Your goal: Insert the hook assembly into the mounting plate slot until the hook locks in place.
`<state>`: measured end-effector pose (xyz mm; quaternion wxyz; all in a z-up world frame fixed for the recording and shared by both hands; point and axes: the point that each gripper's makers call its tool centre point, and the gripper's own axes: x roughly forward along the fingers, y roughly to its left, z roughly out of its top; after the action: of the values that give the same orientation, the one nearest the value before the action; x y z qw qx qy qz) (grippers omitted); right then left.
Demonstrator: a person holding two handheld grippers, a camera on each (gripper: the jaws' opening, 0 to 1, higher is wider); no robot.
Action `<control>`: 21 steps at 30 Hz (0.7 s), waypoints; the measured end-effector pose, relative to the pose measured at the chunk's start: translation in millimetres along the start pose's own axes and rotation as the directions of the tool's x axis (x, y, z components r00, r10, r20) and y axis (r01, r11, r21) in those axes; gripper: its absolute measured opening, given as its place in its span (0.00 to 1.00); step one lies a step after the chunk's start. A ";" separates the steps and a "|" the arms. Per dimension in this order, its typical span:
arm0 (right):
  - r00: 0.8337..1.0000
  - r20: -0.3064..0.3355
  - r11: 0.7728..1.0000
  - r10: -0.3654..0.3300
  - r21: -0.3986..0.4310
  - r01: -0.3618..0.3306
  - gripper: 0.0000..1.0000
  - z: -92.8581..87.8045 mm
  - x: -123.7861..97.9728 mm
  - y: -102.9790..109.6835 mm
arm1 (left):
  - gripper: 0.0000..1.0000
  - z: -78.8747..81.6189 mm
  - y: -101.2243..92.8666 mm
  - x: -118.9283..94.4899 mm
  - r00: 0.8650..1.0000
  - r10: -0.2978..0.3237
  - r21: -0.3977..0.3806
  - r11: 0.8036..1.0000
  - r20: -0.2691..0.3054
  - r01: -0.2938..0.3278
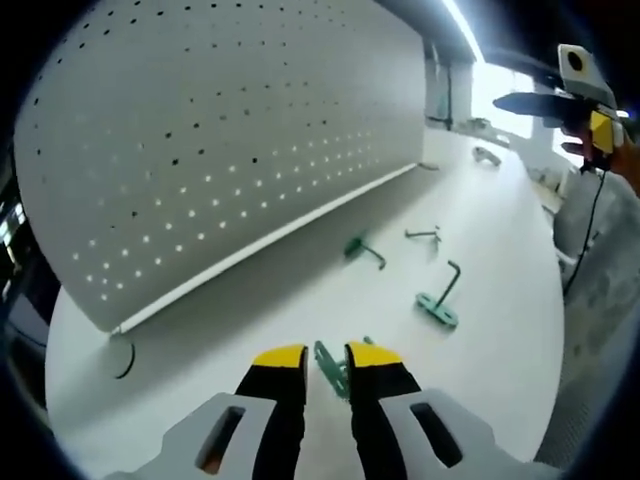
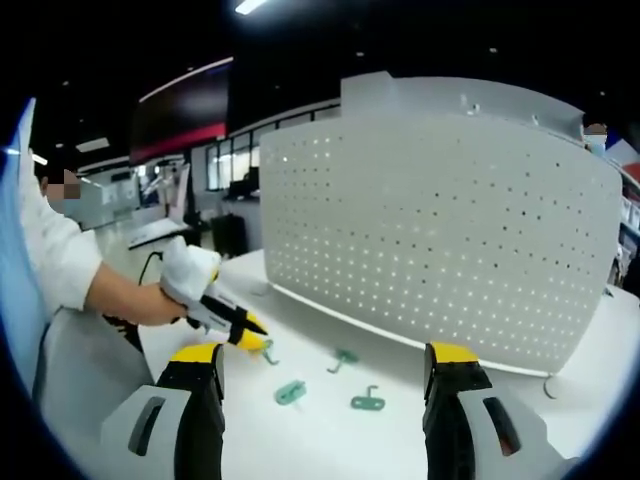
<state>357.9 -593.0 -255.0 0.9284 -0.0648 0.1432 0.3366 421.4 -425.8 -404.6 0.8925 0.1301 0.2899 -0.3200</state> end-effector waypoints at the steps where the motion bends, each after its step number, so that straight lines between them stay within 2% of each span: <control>1: 1.000 0.001 1.000 -0.001 0.000 0.001 0.83 0.1 -0.1 -0.6 | 0.14 0.4 0.4 0.6 1.000 -0.001 -0.001 1.000 0.001 0.001; 5: 1.000 0.009 1.000 -0.005 0.005 0.005 0.83 1.7 -0.5 -1.8 | 0.07 2.0 -2.4 3.9 1.000 -0.010 0.013 1.000 -0.006 0.010; 13: 1.000 0.001 1.000 -0.010 0.010 0.010 0.83 -3.3 -3.0 -2.5 | 0.07 0.1 -2.9 5.8 1.000 -0.002 0.047 0.999 -0.027 0.004; 21: 1.000 0.006 1.000 -0.012 0.008 0.012 0.83 -0.1 -1.4 -3.3 | 0.03 -2.8 0.4 5.7 0.999 -0.001 0.041 0.999 -0.034 0.002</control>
<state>358.9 -596.4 -254.5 0.9311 -0.0608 0.1413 0.3307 423.9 -427.1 -410.2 0.8844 0.1536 0.2986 -0.3242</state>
